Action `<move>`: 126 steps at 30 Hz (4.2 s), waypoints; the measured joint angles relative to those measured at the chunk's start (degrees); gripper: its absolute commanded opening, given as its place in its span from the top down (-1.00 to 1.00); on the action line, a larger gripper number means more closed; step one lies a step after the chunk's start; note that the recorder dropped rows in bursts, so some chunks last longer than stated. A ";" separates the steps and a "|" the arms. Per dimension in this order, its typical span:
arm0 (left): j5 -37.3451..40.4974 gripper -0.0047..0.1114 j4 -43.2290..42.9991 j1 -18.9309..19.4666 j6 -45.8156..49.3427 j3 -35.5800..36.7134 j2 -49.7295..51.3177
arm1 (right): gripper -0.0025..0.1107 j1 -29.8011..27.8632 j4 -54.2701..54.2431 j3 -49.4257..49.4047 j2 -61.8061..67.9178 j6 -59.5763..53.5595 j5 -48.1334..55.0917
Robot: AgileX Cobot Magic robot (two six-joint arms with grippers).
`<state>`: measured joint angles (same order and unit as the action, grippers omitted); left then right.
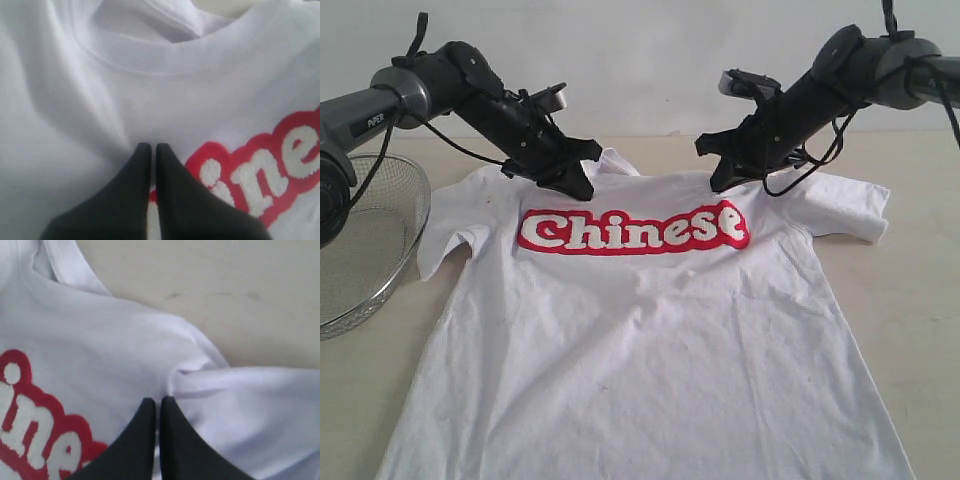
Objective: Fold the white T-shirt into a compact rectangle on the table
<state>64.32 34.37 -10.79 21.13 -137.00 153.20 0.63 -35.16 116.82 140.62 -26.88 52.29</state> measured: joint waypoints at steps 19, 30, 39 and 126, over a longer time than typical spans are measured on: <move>5.18 0.84 0.00 -0.56 0.14 0.00 0.00 | 0.96 1.22 2.22 -7.58 -1.47 -1.05 6.38; 5.30 0.84 0.00 -0.56 0.14 0.00 0.00 | 0.96 1.22 4.80 -8.02 -5.47 -1.54 9.07; 5.30 0.84 0.00 -0.56 0.14 0.00 0.00 | 0.96 1.22 -1.38 -8.02 -7.21 -1.54 -3.93; 5.21 0.84 0.75 -0.56 0.14 0.00 0.00 | 0.25 -4.08 0.74 -7.77 -6.84 -2.20 -13.56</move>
<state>69.53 35.12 -11.35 21.27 -137.00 153.20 -3.45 -34.41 109.05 133.79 -29.07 38.72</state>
